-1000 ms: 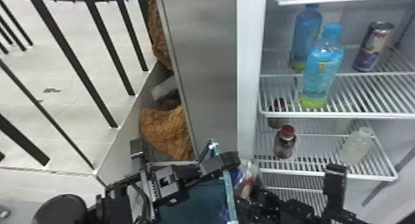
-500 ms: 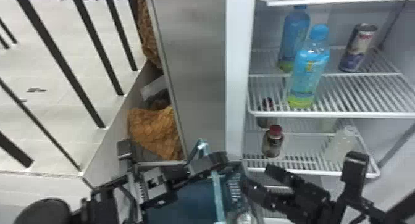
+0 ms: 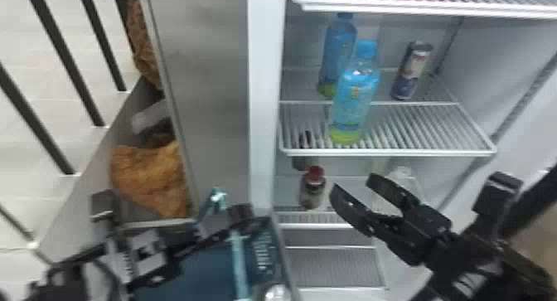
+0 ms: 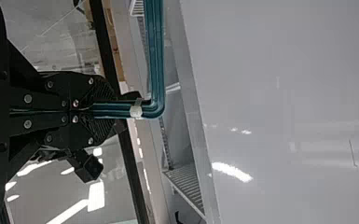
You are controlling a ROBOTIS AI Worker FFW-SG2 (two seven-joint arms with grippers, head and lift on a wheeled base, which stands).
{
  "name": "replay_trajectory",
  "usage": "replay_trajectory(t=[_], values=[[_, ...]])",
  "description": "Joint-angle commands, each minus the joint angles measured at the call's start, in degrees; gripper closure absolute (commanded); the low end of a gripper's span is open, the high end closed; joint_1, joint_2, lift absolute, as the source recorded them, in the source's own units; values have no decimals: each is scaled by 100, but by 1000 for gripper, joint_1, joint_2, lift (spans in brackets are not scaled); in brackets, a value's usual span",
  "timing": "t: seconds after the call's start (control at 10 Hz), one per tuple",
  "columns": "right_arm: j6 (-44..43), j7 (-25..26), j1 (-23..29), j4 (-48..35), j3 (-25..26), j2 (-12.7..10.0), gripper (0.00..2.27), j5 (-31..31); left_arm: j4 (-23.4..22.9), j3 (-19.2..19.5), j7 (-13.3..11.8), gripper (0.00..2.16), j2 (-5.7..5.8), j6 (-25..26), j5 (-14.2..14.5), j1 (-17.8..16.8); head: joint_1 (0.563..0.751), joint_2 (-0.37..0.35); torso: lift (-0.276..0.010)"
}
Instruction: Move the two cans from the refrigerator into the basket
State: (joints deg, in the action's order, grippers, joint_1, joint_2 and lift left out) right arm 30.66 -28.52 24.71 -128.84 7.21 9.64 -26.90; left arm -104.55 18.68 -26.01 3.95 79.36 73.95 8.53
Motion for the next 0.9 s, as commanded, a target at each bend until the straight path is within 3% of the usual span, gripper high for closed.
replay_trajectory(t=[0.0, 0.8], values=[[-113, 31, -11, -75, 158, -14, 136, 16, 0, -5, 0, 1197, 0, -19, 9, -24, 695, -97, -35], [-1125, 681, 31, -441, 1152, -234, 131, 256, 0, -5, 8, 1197, 26, -19, 9, -38, 695, -240, -35]])
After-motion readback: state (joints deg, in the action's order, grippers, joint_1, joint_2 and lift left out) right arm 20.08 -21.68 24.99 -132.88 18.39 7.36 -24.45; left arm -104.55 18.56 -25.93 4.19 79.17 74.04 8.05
